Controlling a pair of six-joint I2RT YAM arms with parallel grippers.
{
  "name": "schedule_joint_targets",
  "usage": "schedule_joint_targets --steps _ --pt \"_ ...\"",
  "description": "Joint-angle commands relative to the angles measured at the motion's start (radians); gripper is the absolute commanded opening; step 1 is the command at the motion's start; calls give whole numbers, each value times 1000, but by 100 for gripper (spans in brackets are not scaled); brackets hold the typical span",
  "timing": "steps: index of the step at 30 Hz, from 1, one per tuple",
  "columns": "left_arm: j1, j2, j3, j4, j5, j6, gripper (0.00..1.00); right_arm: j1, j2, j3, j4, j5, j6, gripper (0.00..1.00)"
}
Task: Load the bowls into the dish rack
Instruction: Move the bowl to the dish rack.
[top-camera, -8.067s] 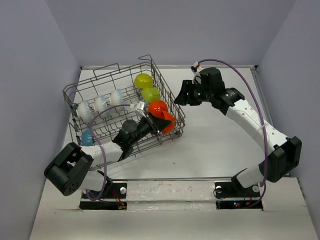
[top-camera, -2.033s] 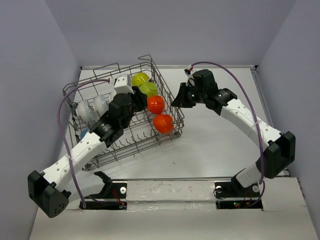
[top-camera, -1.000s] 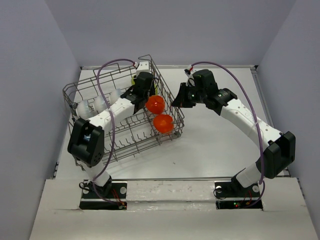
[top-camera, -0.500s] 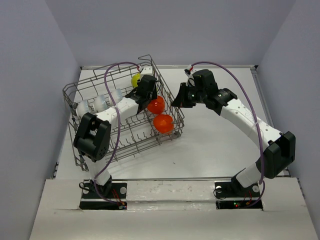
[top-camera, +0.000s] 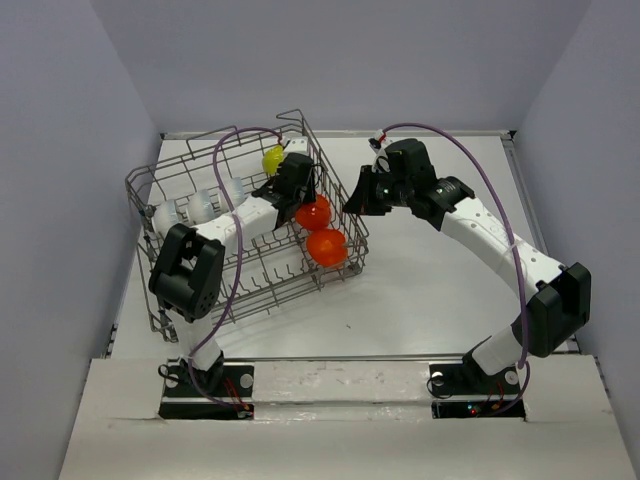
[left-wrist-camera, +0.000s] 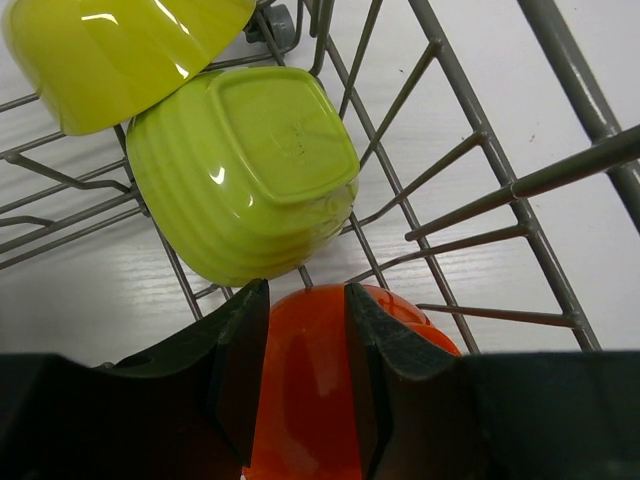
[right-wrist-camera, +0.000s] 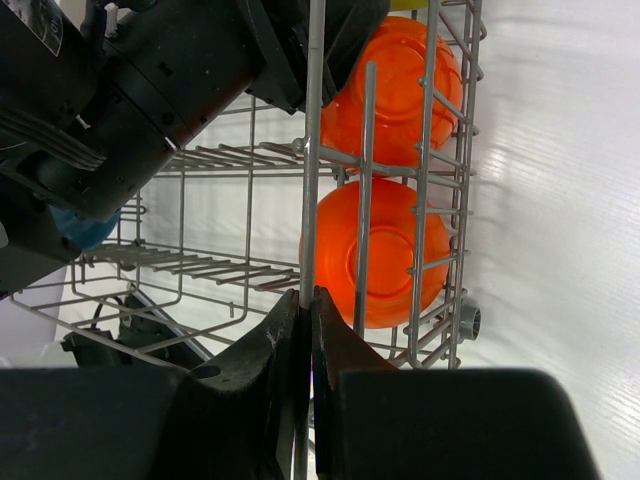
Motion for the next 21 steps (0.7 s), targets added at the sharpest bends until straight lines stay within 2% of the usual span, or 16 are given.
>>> schedule_joint_targets --steps 1,21 --pt "1 9 21 -40 38 17 45 -10 19 18 -4 28 -48 5" --pt "-28 -34 -1 -34 6 23 43 -10 12 17 -4 28 -48 5"
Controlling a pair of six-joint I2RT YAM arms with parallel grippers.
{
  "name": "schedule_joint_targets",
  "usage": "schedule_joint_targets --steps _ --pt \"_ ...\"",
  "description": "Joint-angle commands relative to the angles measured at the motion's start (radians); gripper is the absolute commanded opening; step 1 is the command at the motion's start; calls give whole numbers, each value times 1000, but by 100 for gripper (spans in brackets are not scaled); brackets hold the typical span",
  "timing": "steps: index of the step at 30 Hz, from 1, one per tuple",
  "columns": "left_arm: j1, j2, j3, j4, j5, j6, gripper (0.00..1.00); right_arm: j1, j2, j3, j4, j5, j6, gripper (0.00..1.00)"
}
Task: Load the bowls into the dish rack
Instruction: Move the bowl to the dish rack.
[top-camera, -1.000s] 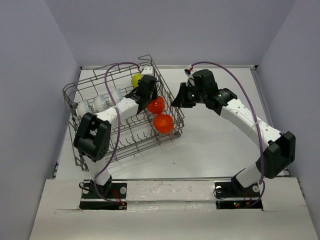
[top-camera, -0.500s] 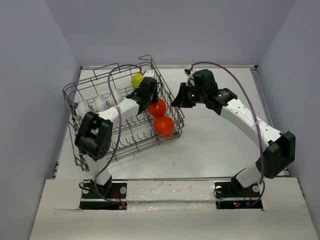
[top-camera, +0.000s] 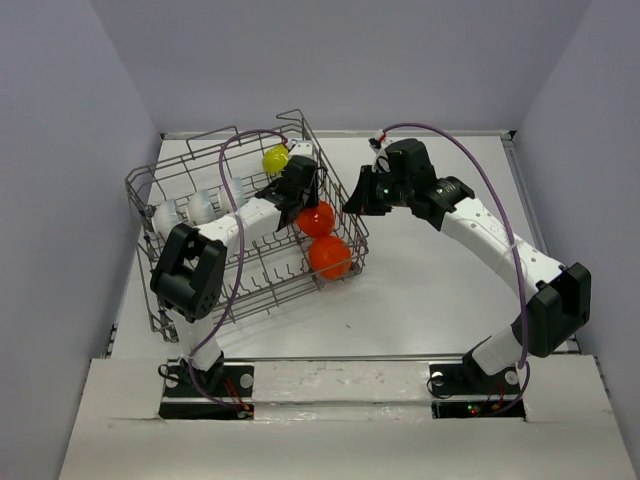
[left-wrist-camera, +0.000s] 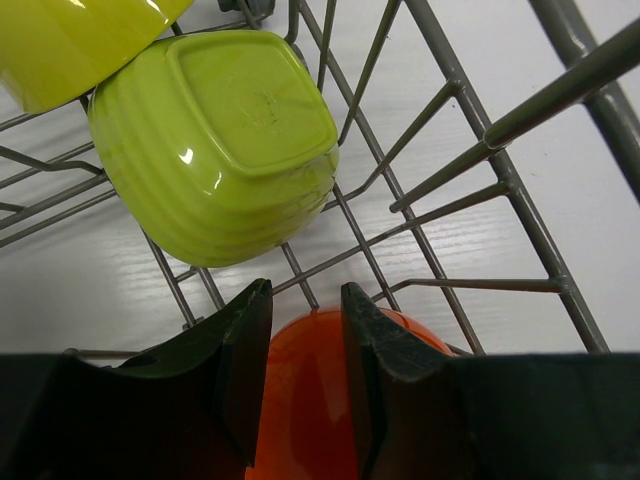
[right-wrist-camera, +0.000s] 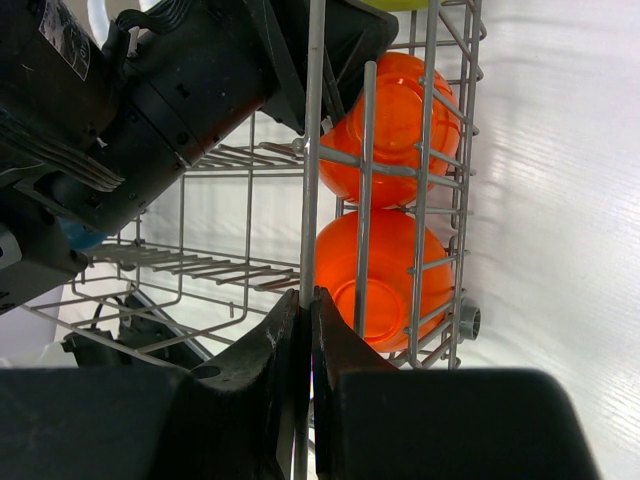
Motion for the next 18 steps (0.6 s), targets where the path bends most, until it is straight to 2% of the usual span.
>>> schedule_joint_targets --steps 1,9,18 --pt "-8 -52 1 4 -29 12 44 -10 11 17 -6 29 -48 5" --pt "10 -80 65 1 -126 0 46 -10 8 13 -6 29 -53 5" --pt "53 -20 183 -13 -151 -25 46 -10 12 12 -7 26 -53 5"
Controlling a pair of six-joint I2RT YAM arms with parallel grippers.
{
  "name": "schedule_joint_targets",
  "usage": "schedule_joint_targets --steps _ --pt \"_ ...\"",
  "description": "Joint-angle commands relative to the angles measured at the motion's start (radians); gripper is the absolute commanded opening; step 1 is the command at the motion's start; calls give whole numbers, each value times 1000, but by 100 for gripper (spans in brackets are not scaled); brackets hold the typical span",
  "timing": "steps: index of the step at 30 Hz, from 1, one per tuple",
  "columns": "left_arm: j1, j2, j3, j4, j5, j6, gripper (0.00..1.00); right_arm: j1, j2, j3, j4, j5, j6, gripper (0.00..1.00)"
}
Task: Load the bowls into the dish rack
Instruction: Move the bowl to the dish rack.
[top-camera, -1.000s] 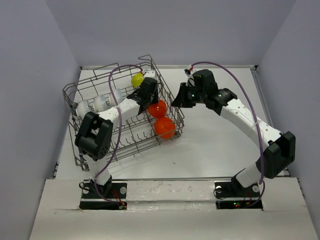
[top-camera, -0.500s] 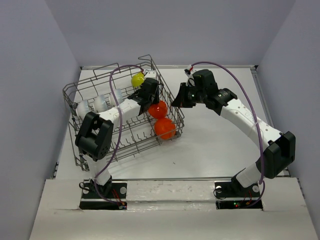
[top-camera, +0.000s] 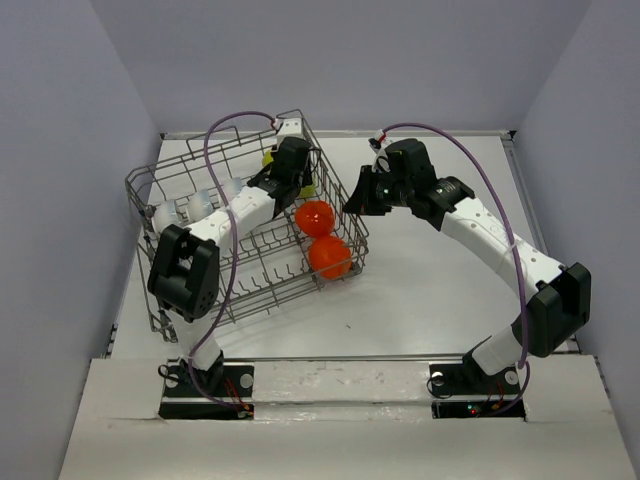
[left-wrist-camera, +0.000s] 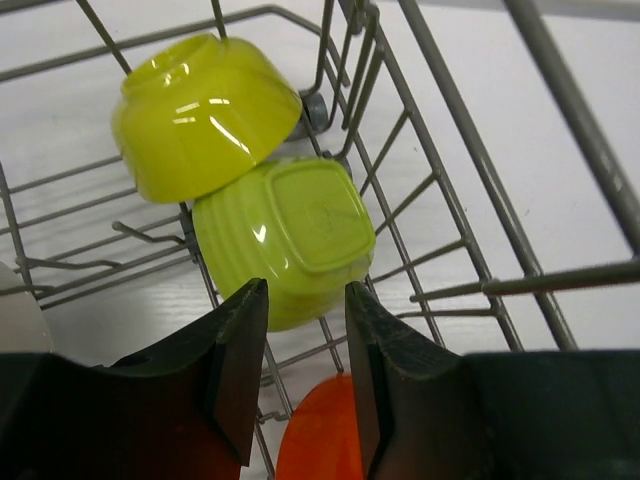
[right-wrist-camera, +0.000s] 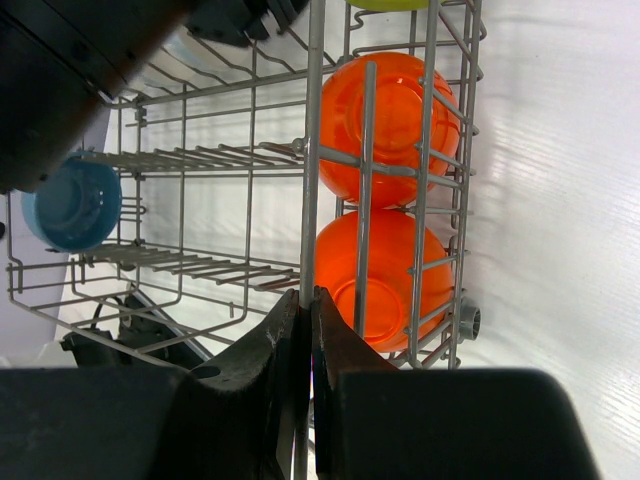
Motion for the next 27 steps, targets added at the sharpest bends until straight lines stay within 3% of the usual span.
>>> schedule_joint_targets --steps 1,16,27 --pt "22 -3 90 7 -59 -19 46 -10 12 12 -7 21 -52 5" --pt "69 169 251 -47 -87 -24 46 -10 9 21 -21 23 -57 5" --pt "86 178 268 -31 -95 -19 46 -10 5 17 -21 24 -57 5"
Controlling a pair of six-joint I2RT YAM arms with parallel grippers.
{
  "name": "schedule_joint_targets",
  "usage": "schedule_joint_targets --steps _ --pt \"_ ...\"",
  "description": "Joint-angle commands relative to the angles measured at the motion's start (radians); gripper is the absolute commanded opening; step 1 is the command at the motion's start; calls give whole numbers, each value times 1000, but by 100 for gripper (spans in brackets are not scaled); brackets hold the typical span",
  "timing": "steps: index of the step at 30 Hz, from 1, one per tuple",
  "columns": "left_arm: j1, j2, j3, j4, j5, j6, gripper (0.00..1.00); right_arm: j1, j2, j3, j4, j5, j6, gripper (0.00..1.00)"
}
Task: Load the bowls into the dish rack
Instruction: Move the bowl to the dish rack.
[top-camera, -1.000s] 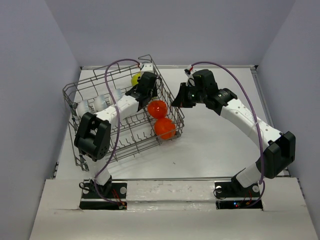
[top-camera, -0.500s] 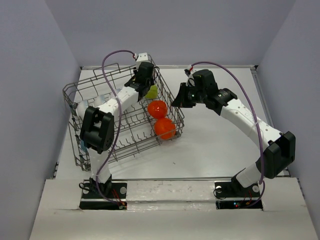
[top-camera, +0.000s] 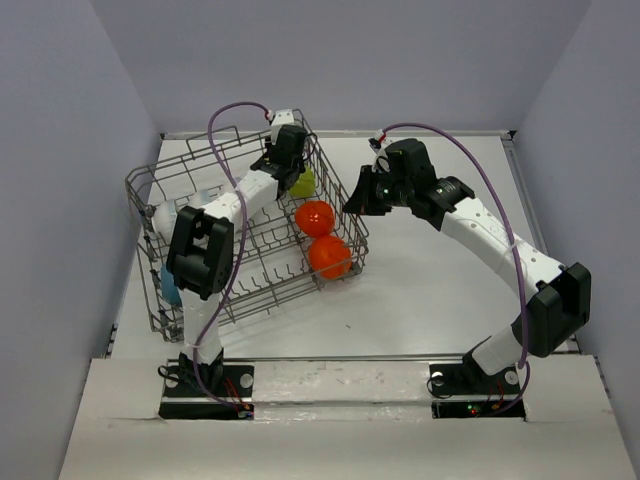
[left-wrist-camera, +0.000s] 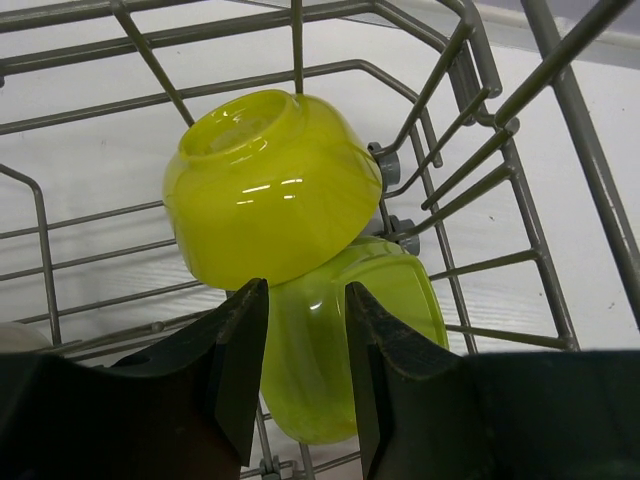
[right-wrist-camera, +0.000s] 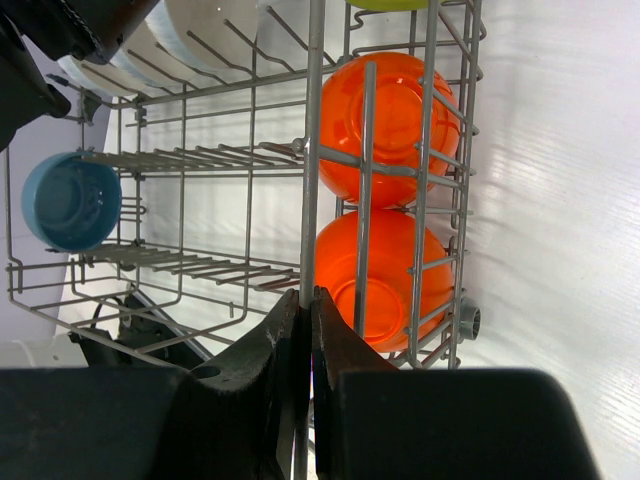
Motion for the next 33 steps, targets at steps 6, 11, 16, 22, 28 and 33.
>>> schedule_joint_targets --steps 6,11,16,22,28,33 --pt "14 25 101 -2 -39 8 46 -10 6 15 -21 22 -55 5" --pt "20 47 109 -5 -42 7 46 -10 5 16 -21 22 -57 5" --pt "22 54 118 -11 -47 13 46 -10 5 15 -23 25 -57 5" --pt "24 96 172 -51 -22 36 46 -10 5 15 -23 24 -54 5" --pt "24 116 172 -71 13 51 45 -10 5 13 -21 25 -54 5" --pt "22 114 158 -76 33 56 45 -10 6 16 -23 28 -55 5"
